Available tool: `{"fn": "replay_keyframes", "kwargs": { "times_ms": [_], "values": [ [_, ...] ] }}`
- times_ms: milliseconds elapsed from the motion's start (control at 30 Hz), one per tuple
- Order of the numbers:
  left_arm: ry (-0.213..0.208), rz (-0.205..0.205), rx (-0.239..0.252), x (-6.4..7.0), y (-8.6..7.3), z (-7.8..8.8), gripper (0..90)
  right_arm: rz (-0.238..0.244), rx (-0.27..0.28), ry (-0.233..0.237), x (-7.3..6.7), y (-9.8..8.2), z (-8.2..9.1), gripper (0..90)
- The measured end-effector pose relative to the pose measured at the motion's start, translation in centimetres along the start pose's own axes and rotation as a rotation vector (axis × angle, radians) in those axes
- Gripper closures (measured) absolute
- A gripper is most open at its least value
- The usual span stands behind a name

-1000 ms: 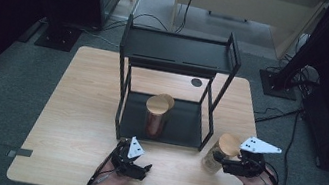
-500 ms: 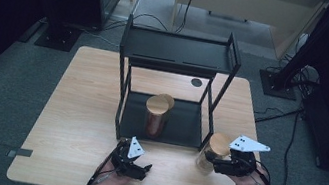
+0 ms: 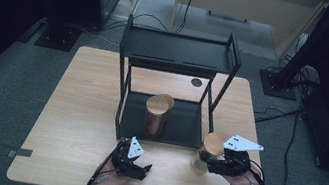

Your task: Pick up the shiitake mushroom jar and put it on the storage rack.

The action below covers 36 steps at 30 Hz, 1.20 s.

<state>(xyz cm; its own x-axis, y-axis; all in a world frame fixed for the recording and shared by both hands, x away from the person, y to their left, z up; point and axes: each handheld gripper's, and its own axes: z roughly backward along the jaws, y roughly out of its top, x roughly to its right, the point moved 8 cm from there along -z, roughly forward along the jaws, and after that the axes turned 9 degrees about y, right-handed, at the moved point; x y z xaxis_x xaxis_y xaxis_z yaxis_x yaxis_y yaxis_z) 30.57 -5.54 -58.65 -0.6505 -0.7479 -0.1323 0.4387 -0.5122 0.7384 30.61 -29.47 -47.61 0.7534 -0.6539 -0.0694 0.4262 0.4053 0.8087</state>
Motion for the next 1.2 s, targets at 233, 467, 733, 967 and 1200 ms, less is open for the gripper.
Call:
{"fn": "replay_keyframes", "kwargs": {
  "times_ms": [233,467,733,967,1200],
  "values": [
    [-0.001,0.001,-0.001,0.0,0.0,0.0,12.2,0.009,0.005,-0.006,-0.4,0.4,-0.2,24.9],
    [-0.001,0.001,-0.001,0.0,0.0,0.0,12.2,0.019,0.002,-0.004,-0.9,0.8,-0.4,24.9],
    [-0.001,0.001,-0.001,0.0,0.0,0.0,12.2,0.028,-0.006,0.008,-1.4,1.1,-1.1,24.9],
    [-0.001,0.001,-0.001,0.0,0.0,0.0,12.2,0.039,-0.002,0.024,-2.0,1.9,-1.8,24.9],
    [-0.003,-0.001,-0.001,0.0,0.0,0.0,12.2,0.044,0.001,0.032,-2.4,2.4,-2.5,24.9]
  ]
}}
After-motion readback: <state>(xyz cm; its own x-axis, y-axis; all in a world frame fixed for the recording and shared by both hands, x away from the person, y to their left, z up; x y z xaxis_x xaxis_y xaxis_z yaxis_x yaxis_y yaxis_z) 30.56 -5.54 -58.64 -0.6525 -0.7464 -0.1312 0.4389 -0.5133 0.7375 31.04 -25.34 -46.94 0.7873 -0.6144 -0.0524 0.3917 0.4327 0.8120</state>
